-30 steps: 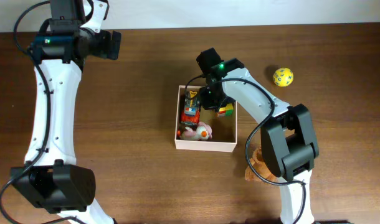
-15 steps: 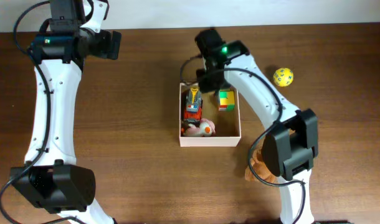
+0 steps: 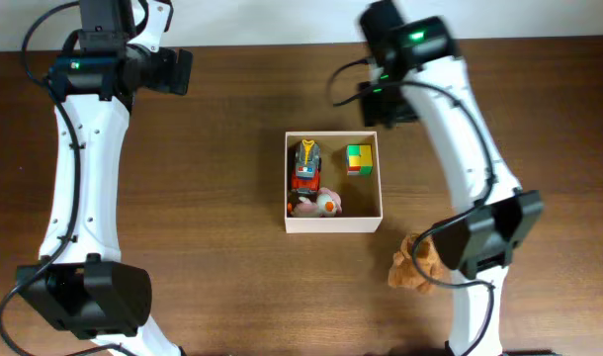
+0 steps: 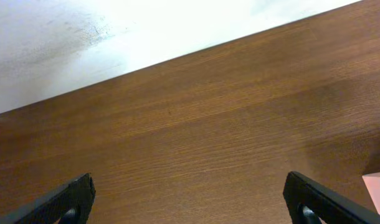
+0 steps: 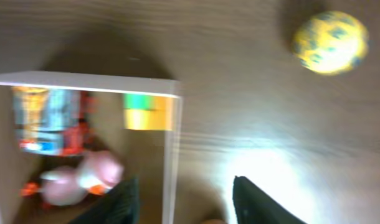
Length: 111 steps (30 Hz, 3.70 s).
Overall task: Pack container
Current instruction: 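Move the right gripper down over the brown teddy bear plush, then close the right gripper on the teddy bear's head, then lift the teddy bear with the right gripper and carry it over the box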
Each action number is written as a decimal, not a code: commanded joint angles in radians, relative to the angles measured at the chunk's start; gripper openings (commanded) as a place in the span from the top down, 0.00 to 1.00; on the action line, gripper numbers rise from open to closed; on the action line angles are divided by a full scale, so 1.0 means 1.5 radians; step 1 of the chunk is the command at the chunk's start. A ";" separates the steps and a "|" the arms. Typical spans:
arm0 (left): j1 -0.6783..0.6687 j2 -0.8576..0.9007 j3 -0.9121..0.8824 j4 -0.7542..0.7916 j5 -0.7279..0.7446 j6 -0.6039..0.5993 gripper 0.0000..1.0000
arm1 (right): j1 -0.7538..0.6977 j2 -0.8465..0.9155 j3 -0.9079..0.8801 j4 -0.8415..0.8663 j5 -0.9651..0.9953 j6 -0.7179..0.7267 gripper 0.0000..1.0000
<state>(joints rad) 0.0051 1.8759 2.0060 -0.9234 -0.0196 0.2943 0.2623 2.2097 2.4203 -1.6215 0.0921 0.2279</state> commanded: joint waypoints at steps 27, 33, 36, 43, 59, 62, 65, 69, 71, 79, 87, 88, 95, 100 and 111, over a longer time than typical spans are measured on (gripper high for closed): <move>-0.002 -0.004 0.011 0.002 -0.002 -0.007 0.01 | -0.150 -0.276 -0.203 -0.051 0.008 -0.016 0.18; -0.002 -0.004 0.011 0.002 -0.002 -0.007 0.01 | -0.148 -0.404 -0.461 0.004 0.003 0.032 0.18; -0.002 -0.004 0.011 0.002 -0.002 -0.007 0.01 | -0.148 -0.461 -0.571 0.054 -0.032 0.032 0.18; -0.002 -0.004 0.011 0.002 -0.002 -0.007 0.01 | -0.148 -0.541 -0.765 0.135 -0.091 0.031 0.18; -0.002 -0.004 0.011 0.002 -0.002 -0.007 0.01 | -0.004 -0.548 -0.970 0.295 -0.121 0.060 0.17; -0.002 -0.004 0.011 0.002 -0.002 -0.007 0.01 | -0.005 -0.547 -0.998 0.312 -0.107 0.069 0.16; -0.002 -0.004 0.011 0.002 -0.002 -0.007 0.01 | -0.005 -0.547 -1.012 0.319 -0.106 0.069 0.13; -0.002 -0.004 0.011 0.002 -0.002 -0.007 0.01 | -0.005 -0.547 -1.014 0.337 -0.105 0.069 0.12; -0.002 -0.004 0.011 0.002 -0.002 -0.007 0.01 | -0.005 -0.547 -1.015 0.353 -0.095 0.069 0.12; -0.002 -0.004 0.011 0.002 -0.002 -0.007 0.01 | -0.005 -0.533 -1.067 0.397 -0.039 0.069 0.09; -0.002 -0.004 0.011 0.002 -0.002 -0.007 0.01 | -0.005 -0.527 -1.096 0.427 -0.036 0.069 0.15; -0.002 -0.004 0.011 0.002 -0.002 -0.007 0.01 | -0.005 -0.527 -1.096 0.429 -0.036 0.069 0.21; -0.002 -0.004 0.011 0.002 -0.002 -0.007 0.01 | -0.005 -0.527 -1.092 0.437 -0.036 0.069 0.65; -0.002 -0.004 0.011 0.002 -0.002 -0.007 0.01 | -0.005 -0.527 -1.033 0.414 -0.008 0.068 0.65; -0.002 -0.004 0.011 0.002 -0.002 -0.007 0.01 | -0.005 -0.527 -0.668 0.271 0.098 -0.010 0.75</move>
<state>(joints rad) 0.0051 1.8759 2.0068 -0.9230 -0.0193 0.2943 0.2504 1.4269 1.2907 -1.2015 0.1879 0.2691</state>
